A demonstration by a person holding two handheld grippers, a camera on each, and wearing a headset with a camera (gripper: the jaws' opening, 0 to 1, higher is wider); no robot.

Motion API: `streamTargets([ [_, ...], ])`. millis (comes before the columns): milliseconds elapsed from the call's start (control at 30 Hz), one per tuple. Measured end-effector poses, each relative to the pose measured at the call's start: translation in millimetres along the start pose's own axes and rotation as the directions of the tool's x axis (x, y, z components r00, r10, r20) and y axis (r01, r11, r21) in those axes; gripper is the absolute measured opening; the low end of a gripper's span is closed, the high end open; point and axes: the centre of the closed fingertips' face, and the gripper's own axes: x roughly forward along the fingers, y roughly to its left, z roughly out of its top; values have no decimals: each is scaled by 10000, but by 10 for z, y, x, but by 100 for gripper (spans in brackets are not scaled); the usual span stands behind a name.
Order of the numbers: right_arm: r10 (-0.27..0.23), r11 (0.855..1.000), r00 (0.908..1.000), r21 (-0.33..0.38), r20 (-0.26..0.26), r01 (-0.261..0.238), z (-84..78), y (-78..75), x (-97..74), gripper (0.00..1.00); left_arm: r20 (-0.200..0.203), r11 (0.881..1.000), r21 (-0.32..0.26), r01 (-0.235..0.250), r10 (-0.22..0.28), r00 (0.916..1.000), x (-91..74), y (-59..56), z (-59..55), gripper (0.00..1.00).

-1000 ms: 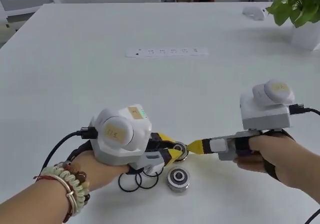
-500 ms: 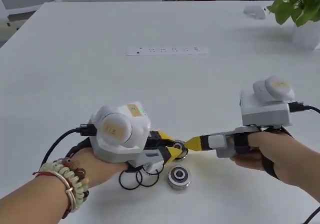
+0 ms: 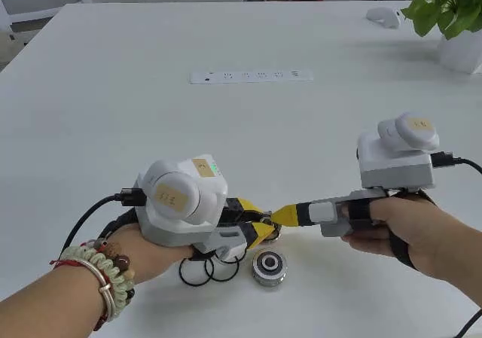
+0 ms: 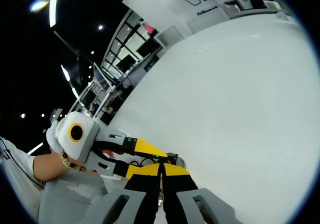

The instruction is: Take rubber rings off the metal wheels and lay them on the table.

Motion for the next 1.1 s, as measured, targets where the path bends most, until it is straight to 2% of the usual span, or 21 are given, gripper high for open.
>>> streamTargets([
  [533,176,9998,9998,-64,43,-175,2,13,-22,0,70,10000,-32,-28,28,10000,2,-10,3,14],
  [600,280,9996,9996,-56,50,-279,4,32,-27,0,83,10000,-58,-30,31,10000,2,-8,4,14],
  [667,686,9976,9975,46,141,-687,24,107,-31,0,110,9999,-117,-55,56,9999,2,0,4,14],
  [733,610,9981,9978,-61,253,-608,57,108,-42,0,159,9998,-183,-57,60,9999,1,6,5,14],
  [767,785,9969,9960,33,432,-788,93,143,-44,0,170,9998,-180,-54,57,9998,1,5,6,13],
  [833,558,9984,9978,-127,349,-554,75,111,-42,0,180,9997,-213,-85,88,9998,3,10,6,13],
  [1100,125,9993,9987,347,490,-142,93,18,-58,0,345,9990,-402,-188,201,9992,26,18,22,14],
])
